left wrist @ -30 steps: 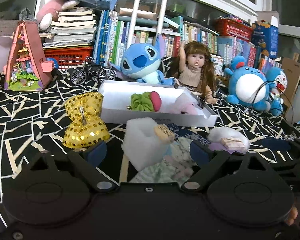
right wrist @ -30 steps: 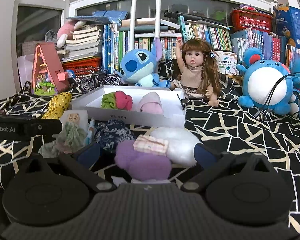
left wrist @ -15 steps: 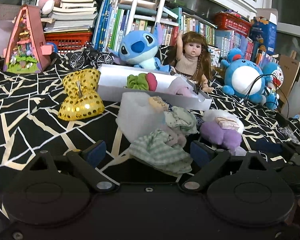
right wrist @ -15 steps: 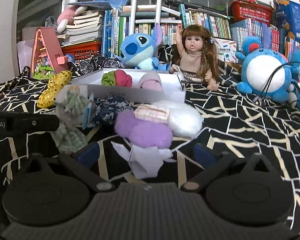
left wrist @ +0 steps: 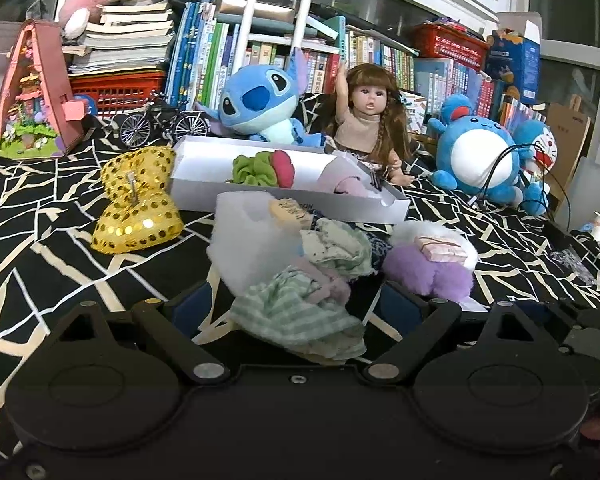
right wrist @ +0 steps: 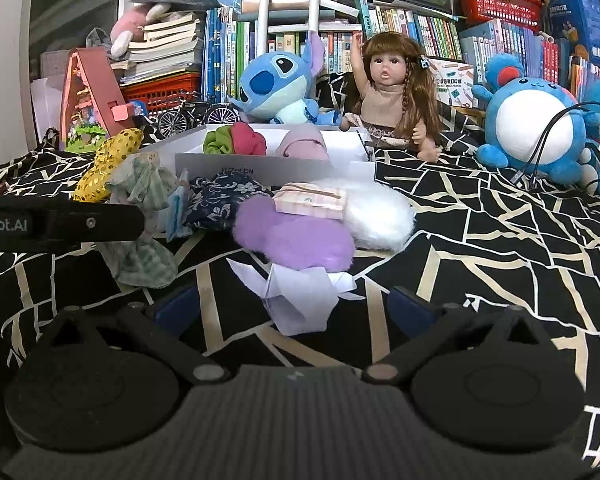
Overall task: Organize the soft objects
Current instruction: 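Grasp the green checkered cloth with the left tool while the right tool grasps the white crumpled cloth, then lift and carry both cloths with both tools over the white box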
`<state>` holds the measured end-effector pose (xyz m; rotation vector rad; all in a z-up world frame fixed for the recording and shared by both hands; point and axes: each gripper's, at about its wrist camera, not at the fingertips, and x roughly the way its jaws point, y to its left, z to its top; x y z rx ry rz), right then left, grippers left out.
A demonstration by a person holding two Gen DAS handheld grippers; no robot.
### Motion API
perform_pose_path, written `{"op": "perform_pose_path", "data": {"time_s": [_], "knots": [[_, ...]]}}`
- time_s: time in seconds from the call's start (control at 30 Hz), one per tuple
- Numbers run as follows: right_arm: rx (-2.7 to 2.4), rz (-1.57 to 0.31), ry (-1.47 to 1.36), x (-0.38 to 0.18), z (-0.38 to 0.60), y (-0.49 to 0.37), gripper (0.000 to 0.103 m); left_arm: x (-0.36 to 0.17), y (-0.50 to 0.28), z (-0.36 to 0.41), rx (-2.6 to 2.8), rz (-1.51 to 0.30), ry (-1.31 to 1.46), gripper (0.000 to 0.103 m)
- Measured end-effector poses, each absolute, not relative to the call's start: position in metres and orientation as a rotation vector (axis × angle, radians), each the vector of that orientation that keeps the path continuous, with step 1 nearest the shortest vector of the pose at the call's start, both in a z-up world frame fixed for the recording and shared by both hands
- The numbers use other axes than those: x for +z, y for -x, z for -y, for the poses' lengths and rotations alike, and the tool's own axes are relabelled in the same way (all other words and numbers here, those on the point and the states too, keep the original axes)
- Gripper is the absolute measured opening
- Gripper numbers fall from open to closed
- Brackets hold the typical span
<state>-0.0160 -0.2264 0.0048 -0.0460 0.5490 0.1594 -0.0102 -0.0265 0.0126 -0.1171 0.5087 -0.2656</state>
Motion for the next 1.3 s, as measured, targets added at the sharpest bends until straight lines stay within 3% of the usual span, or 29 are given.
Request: {"op": "perform_pose_path", "data": {"time_s": [0.23,0.37,0.6,0.7,0.8,1.3], "knots": [[0.172,-0.549,0.030,0.002,0.225,0.016,0.100,0.007,0.004,0.030,-0.277,-0.529,0.142,0.087],[0.166,-0.533,0.009,0.003,0.227,0.018,0.090,0.006,0.003,0.032,-0.294,-0.524,0.146,0.084],[0.156,-0.515,-0.013,0.003,0.228,0.023,0.077,0.001,-0.006,0.031,-0.311,-0.566,0.179,0.051],[0.159,-0.515,-0.015,0.004,0.229,0.024,0.065,0.003,-0.005,0.029,-0.322,-0.558,0.178,0.034],[0.161,-0.517,-0.034,0.007,0.231,0.025,0.049,0.006,-0.001,0.029,-0.336,-0.542,0.164,0.029],[0.208,-0.447,-0.030,0.036,0.217,0.029,0.044,0.042,0.012,0.021,-0.384,-0.472,0.199,0.027]]}}
